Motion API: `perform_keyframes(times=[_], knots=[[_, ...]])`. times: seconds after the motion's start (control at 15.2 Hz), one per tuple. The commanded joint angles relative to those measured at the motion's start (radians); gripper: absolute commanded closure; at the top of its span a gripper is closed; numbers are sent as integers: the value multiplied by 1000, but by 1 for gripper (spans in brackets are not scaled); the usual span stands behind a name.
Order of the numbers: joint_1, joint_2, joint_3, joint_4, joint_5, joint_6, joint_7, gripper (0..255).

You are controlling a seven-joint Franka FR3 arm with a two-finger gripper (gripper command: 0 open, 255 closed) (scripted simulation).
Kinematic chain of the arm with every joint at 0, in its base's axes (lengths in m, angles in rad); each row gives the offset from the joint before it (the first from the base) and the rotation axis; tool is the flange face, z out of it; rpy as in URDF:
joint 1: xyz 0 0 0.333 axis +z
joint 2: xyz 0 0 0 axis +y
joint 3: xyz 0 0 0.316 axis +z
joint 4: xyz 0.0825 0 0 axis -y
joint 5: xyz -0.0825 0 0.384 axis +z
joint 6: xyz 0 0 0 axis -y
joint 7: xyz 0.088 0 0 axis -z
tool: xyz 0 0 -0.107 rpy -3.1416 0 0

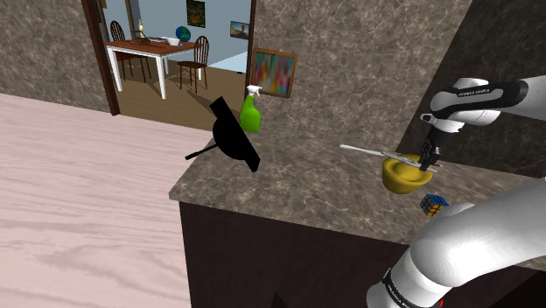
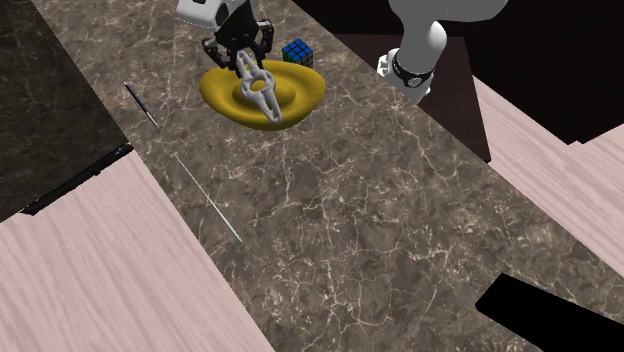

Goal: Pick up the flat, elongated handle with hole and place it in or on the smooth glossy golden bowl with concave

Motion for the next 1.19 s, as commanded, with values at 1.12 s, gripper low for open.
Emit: perform_keyframes(times=[1.12], knots=[[-13, -33, 62, 97, 11, -133, 3, 0]])
